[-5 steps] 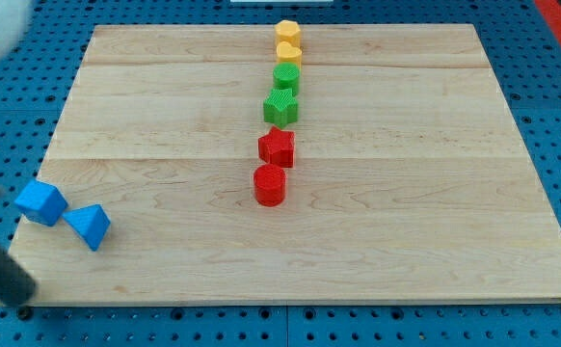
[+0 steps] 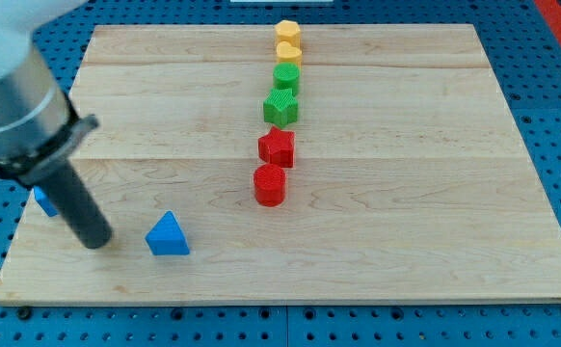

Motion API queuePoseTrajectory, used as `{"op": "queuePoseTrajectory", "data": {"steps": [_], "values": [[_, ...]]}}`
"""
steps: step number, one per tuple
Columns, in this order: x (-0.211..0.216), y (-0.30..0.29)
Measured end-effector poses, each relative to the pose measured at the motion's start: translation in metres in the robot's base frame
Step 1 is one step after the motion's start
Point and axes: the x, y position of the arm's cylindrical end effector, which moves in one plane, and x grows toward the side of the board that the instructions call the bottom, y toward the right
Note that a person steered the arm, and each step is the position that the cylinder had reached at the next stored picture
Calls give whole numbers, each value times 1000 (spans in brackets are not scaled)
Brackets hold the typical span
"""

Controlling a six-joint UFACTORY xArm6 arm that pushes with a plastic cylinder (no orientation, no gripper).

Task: Slide the blue triangle below the red circle

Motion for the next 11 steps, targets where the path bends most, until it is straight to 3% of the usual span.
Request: {"op": "queuePoseTrajectory", "data": {"steps": [2, 3, 5, 8, 9, 10, 11], "values": [[6, 68], [34, 50], [-15, 111], [5, 130], [34, 33], [-16, -13], [-94, -26]]}}
